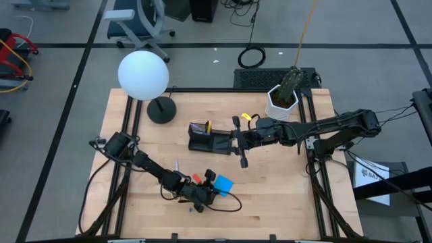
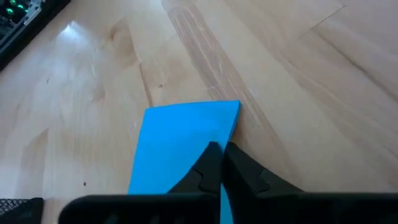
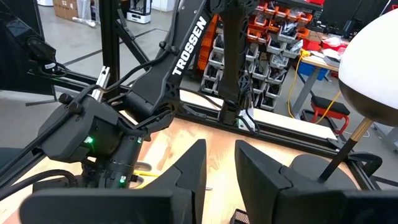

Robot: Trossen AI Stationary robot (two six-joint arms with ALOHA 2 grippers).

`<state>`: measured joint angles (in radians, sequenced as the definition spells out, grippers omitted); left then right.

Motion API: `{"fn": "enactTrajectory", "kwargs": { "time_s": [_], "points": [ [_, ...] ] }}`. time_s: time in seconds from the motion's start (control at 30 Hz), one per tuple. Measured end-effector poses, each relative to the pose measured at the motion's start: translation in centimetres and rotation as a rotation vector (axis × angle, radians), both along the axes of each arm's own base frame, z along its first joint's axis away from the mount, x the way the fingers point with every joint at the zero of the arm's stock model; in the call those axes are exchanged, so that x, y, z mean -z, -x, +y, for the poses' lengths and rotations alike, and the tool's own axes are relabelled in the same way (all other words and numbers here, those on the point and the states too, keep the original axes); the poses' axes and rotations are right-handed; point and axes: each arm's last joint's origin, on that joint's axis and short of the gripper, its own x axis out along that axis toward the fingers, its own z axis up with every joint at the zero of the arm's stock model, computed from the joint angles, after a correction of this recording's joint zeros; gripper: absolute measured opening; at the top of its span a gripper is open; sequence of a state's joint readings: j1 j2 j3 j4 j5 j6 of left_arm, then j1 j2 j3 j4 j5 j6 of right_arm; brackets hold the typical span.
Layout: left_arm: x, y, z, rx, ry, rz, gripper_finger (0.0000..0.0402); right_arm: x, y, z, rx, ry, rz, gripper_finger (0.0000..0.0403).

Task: Pick and place office supplies into organizer
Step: Put the blue sticky notes into the desk organizer

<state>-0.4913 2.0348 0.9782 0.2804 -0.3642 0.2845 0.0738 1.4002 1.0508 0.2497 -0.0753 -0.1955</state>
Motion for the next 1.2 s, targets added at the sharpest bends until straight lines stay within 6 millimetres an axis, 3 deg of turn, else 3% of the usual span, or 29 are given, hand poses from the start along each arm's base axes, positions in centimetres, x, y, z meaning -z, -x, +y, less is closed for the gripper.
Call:
{"fn": "enactTrajectory", "kwargs": {
  "time_s": [0.33, 0.8, 1.2],
  "points": [
    [-2.3, 1.1, -0.6, -0.010, -0.088, -0.031, 0.0005, 0.0, 0.0, 0.0, 0.000, 0.000, 0.000, 0.0075],
    [-2.6, 0.4, 0.9, -0.078, -0.236, -0.063, 0.0005, 0.0, 0.0, 0.0, 0.000, 0.000, 0.000, 0.0075],
    [-3.7, 0.2, 1.0, -0.172, -0.436, -0.058, 0.0004, -0.6, 0.4, 0.0, 0.003, -0.005, -0.019, 0.0075]
  ]
}}
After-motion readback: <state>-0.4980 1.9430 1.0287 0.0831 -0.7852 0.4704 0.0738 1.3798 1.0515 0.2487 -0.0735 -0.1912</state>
